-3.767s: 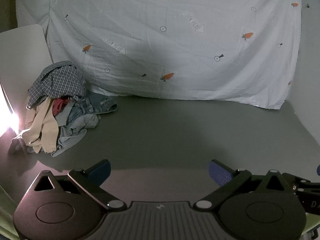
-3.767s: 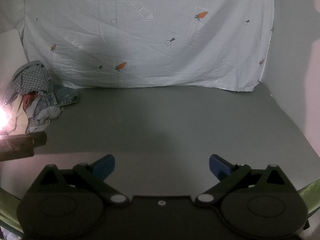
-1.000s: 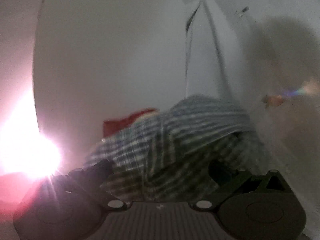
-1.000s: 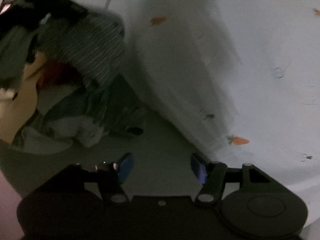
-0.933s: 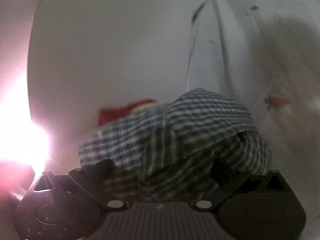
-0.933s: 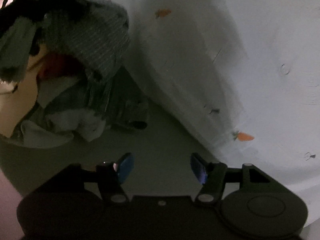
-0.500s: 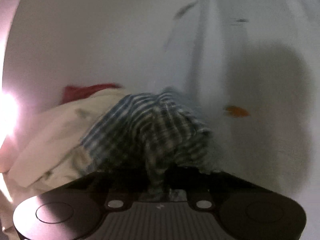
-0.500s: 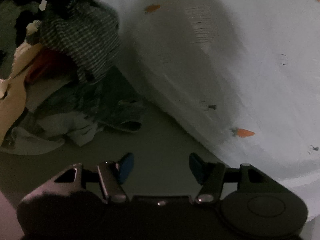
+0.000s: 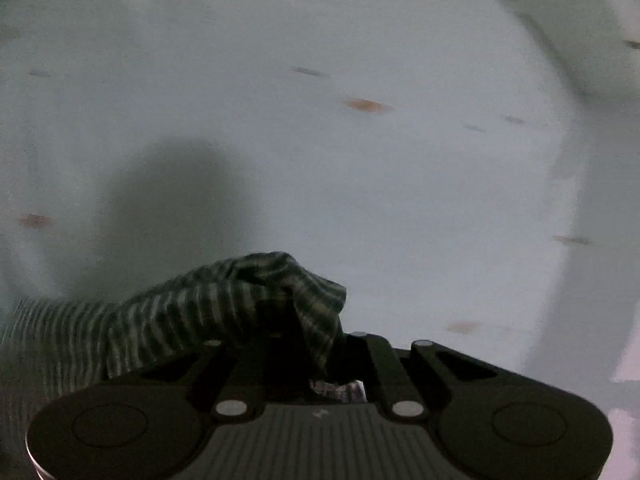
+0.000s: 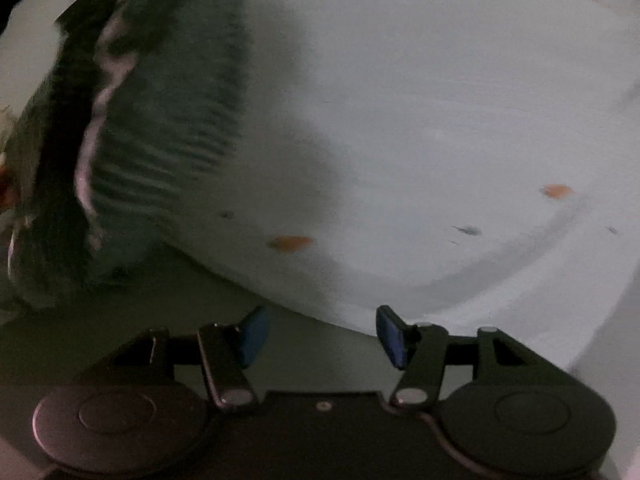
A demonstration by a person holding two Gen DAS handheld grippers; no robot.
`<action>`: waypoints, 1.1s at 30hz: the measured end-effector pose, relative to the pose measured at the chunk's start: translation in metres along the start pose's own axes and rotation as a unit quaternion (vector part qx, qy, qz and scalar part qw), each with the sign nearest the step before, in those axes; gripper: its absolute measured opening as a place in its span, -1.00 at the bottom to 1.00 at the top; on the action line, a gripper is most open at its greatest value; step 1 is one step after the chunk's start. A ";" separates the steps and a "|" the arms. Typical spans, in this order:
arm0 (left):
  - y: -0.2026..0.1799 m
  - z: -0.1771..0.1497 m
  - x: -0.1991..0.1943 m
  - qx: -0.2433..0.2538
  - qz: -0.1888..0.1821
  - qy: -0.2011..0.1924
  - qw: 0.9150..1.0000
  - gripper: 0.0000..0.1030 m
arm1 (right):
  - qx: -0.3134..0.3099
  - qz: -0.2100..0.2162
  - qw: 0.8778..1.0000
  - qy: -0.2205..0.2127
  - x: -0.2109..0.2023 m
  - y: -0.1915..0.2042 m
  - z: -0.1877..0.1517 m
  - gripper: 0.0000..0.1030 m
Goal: Fold clothes
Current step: 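Grasp the checked shirt with the left gripper and pull it onto the table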
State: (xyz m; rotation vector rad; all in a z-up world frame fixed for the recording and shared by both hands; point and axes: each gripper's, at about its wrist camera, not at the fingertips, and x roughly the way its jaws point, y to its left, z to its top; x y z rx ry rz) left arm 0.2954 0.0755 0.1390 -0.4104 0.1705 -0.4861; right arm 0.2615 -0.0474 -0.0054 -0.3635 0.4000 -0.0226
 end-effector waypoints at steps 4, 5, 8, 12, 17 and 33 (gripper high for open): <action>-0.073 -0.011 0.028 -0.027 -0.105 0.015 0.994 -0.83 | 0.031 -0.057 0.998 0.001 -0.031 -0.073 -0.021 0.14; -0.087 -0.012 0.036 -0.040 -0.126 0.017 0.991 -0.83 | 0.034 -0.078 0.996 -0.003 -0.041 -0.093 -0.027 0.14; -0.105 -0.012 0.052 -0.085 -0.161 0.016 0.983 -0.83 | 0.043 -0.140 0.989 -0.014 -0.063 -0.146 -0.040 0.15; -0.106 -0.030 0.047 -0.122 -0.145 0.025 0.982 -0.82 | 0.060 -0.177 0.982 -0.008 -0.079 -0.196 -0.057 0.20; -0.055 -0.092 0.012 -0.151 0.019 0.102 0.983 -0.75 | 0.072 -0.140 0.986 0.049 -0.065 -0.220 -0.088 0.23; 0.076 -0.257 -0.087 -0.101 0.325 0.348 0.873 -0.14 | 0.066 0.036 0.964 0.254 -0.021 -0.125 -0.150 0.31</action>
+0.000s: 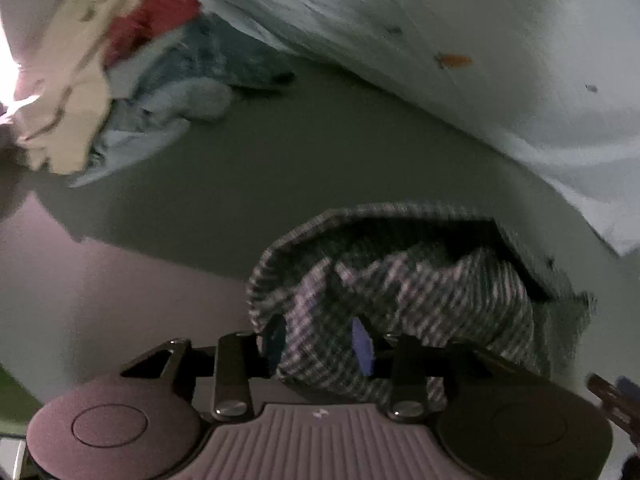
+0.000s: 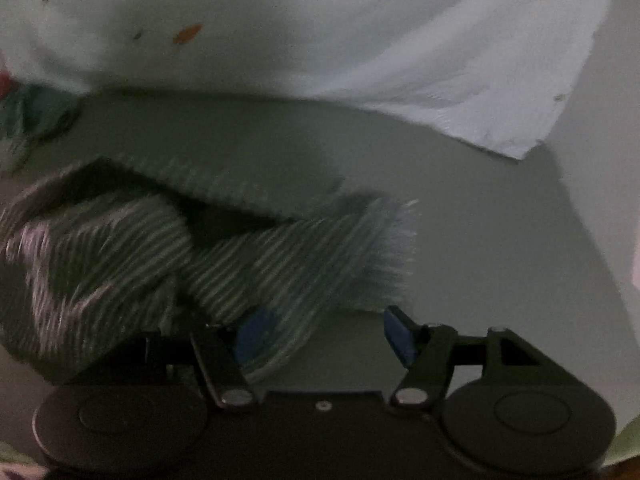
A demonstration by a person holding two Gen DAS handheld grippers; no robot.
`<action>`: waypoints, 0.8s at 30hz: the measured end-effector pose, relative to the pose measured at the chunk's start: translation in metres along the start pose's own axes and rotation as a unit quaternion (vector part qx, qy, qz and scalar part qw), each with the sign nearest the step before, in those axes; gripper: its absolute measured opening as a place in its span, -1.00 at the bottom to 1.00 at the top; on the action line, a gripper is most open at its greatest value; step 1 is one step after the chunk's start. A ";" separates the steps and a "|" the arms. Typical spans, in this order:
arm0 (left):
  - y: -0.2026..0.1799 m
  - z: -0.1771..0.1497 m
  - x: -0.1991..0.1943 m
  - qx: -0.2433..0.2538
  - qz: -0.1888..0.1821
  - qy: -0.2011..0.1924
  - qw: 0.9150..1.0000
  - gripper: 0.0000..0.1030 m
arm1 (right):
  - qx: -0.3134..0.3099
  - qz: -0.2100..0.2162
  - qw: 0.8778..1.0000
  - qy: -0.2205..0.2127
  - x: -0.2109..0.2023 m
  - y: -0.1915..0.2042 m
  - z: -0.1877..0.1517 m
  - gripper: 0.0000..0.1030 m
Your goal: Fold clothes
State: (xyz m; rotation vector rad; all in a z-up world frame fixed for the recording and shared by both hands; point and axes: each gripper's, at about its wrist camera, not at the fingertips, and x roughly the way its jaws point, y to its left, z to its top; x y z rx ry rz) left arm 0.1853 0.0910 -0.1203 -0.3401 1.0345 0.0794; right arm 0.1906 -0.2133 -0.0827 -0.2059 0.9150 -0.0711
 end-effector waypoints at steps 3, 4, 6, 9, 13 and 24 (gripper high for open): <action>0.001 -0.005 0.027 0.029 -0.020 0.034 0.999 0.03 | -0.088 -0.019 0.996 -0.009 0.006 0.029 -0.021 0.31; 0.001 -0.007 0.035 0.034 -0.027 0.048 0.998 0.08 | -0.132 -0.030 0.990 -0.027 0.004 0.044 -0.033 0.31; 0.009 -0.015 0.049 0.025 -0.043 0.071 0.996 0.13 | -0.221 -0.049 0.972 -0.059 0.003 0.071 -0.051 0.32; 0.019 -0.019 0.074 0.002 -0.088 0.125 0.988 0.24 | -0.296 -0.052 0.951 -0.075 0.006 0.096 -0.065 0.35; 0.037 -0.019 0.099 -0.050 -0.116 0.155 0.980 0.21 | -0.313 -0.019 0.948 -0.062 0.016 0.106 -0.068 0.44; 0.059 0.001 0.102 -0.084 -0.114 0.129 0.981 0.24 | -0.391 0.027 0.919 -0.052 0.053 0.134 -0.091 0.39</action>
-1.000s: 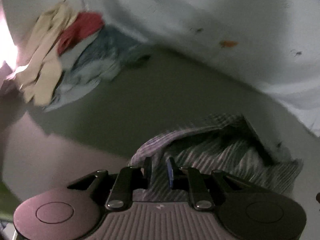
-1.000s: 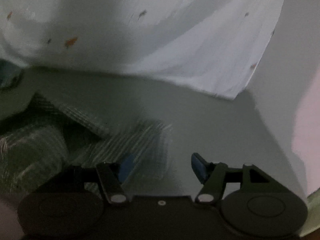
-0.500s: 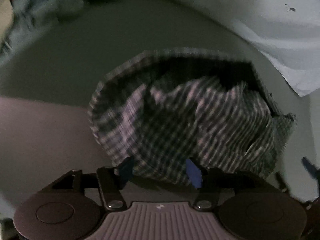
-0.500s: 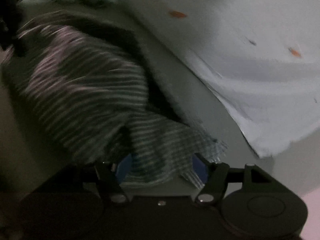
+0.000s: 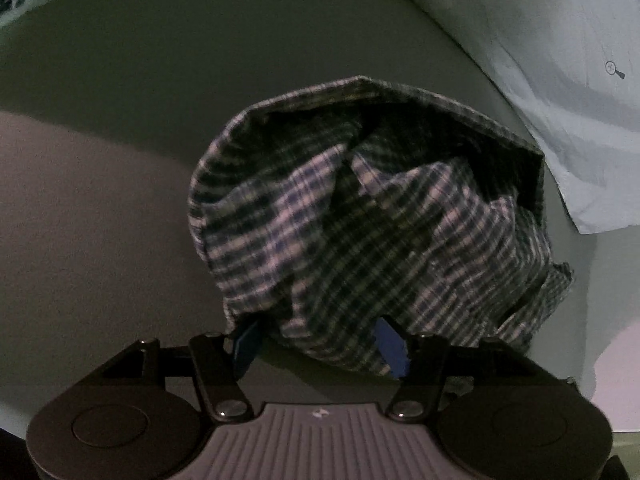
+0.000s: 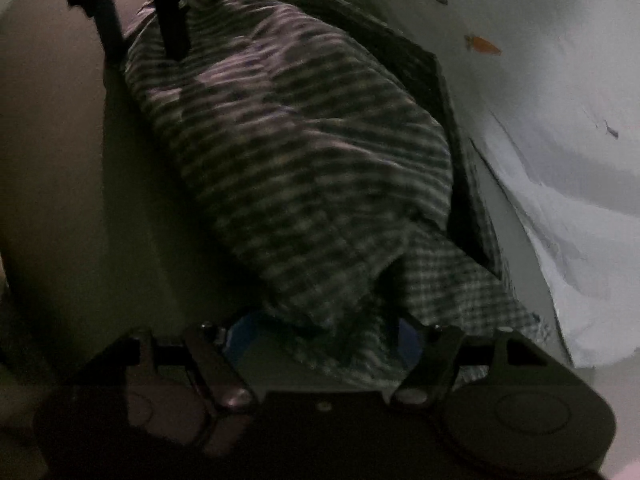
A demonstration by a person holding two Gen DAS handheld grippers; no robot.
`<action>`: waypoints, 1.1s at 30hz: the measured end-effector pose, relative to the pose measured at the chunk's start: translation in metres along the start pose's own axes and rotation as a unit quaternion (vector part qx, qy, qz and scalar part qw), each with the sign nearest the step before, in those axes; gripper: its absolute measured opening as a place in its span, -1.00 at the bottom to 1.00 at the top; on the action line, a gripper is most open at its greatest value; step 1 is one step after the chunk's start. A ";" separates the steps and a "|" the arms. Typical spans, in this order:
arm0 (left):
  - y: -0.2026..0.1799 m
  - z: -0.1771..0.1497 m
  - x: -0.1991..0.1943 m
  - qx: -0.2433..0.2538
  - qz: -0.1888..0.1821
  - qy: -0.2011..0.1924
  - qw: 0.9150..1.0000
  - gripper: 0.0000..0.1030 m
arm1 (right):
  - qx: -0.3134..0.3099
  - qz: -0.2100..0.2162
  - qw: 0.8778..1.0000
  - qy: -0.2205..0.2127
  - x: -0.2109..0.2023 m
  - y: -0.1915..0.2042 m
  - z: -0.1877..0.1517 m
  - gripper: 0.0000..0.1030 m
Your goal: Fold clothes
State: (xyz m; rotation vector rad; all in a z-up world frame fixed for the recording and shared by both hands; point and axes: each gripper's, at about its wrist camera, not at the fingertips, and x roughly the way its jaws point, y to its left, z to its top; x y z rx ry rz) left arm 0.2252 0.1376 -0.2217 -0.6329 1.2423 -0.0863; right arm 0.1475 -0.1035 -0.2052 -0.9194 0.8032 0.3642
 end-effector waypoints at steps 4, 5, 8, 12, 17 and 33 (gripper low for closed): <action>0.000 0.007 0.007 0.006 -0.002 -0.016 1.000 0.14 | 0.009 0.008 1.000 -0.001 0.006 -0.005 0.002 0.11; -0.002 0.008 0.007 0.003 0.003 -0.025 1.000 -0.11 | 0.015 0.014 1.000 0.000 0.007 -0.007 0.002 -0.29; -0.012 0.017 -0.003 -0.015 0.031 -0.065 0.997 -0.80 | 0.010 -0.046 0.999 -0.004 0.006 -0.008 0.003 -0.85; -0.028 0.032 -0.037 -0.035 -0.018 -0.134 0.990 -0.92 | 0.038 -0.122 0.991 -0.031 -0.010 -0.044 0.007 -0.91; -0.070 0.055 -0.090 -0.018 -0.096 -0.212 0.972 -0.97 | 0.136 -0.179 0.970 -0.087 -0.047 -0.127 0.026 -0.96; -0.202 0.024 -0.251 0.172 -0.195 -0.415 0.872 -0.99 | 0.221 -0.340 0.870 -0.280 -0.195 -0.277 0.047 -0.98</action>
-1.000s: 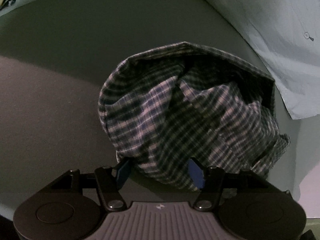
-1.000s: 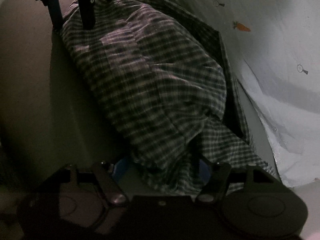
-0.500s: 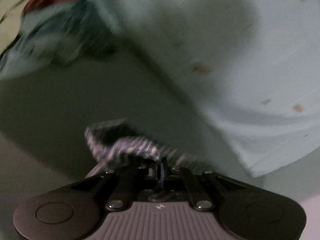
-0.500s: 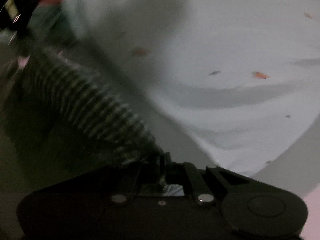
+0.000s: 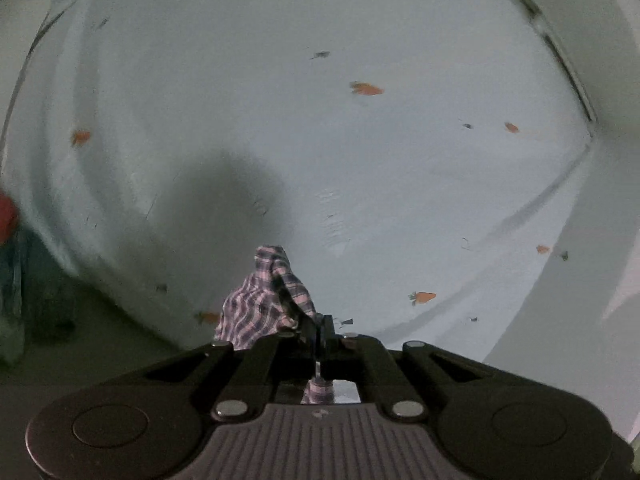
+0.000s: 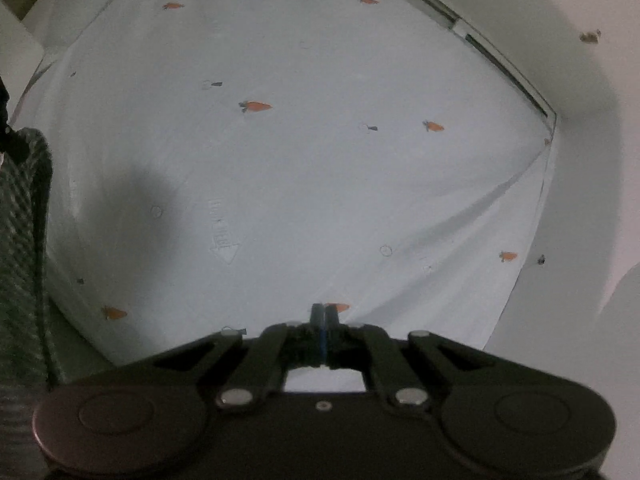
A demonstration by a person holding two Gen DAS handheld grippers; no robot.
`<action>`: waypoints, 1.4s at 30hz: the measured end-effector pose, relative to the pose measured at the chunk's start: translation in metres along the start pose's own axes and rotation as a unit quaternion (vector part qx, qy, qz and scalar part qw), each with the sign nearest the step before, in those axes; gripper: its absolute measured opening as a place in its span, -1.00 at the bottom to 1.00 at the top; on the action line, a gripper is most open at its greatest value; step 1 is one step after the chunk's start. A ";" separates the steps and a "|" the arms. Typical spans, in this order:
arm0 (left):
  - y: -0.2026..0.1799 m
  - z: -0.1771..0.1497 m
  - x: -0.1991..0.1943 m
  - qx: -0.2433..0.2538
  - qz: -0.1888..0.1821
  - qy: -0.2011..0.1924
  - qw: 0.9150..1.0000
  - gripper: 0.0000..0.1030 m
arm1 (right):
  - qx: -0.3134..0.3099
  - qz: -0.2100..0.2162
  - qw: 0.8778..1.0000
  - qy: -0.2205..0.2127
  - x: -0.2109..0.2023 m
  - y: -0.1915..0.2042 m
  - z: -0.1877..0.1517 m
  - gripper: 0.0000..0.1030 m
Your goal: Fold clothes
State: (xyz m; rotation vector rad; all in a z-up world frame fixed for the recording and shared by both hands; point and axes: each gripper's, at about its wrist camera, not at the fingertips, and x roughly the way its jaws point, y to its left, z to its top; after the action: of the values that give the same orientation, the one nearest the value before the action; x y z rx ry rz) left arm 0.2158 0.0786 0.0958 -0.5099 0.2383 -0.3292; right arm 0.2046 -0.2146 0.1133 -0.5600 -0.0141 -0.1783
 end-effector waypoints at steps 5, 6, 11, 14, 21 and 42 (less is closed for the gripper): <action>0.005 -0.023 0.004 -0.003 0.017 0.039 0.999 -0.99 | 0.006 0.071 0.995 0.072 0.017 0.032 -0.033 -0.88; 0.008 -0.027 0.003 -0.006 0.023 0.046 0.999 -0.99 | 0.002 0.086 0.993 0.083 0.016 0.044 -0.039 -0.86; 0.027 -0.041 -0.012 -0.017 0.072 0.068 0.995 -0.99 | 0.003 0.144 0.980 0.134 0.012 0.086 -0.056 -0.74; 0.051 -0.045 -0.027 -0.025 0.125 0.079 0.989 -0.99 | -0.003 0.165 0.973 0.159 0.023 0.105 -0.065 -0.67; 0.101 -0.069 -0.068 -0.064 0.248 0.110 0.960 -0.98 | 0.005 0.187 0.960 0.207 0.057 0.108 -0.086 -0.55; 0.000 -0.087 -0.046 0.050 0.003 0.149 0.988 -0.98 | -0.077 0.242 0.961 0.109 0.074 0.171 -0.058 -0.08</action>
State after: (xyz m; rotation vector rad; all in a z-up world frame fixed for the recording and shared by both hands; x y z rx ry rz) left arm 0.1471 0.0577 0.0289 -0.3596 0.5104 -0.4094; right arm 0.3046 -0.1152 -0.0217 -0.6812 0.3516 0.2389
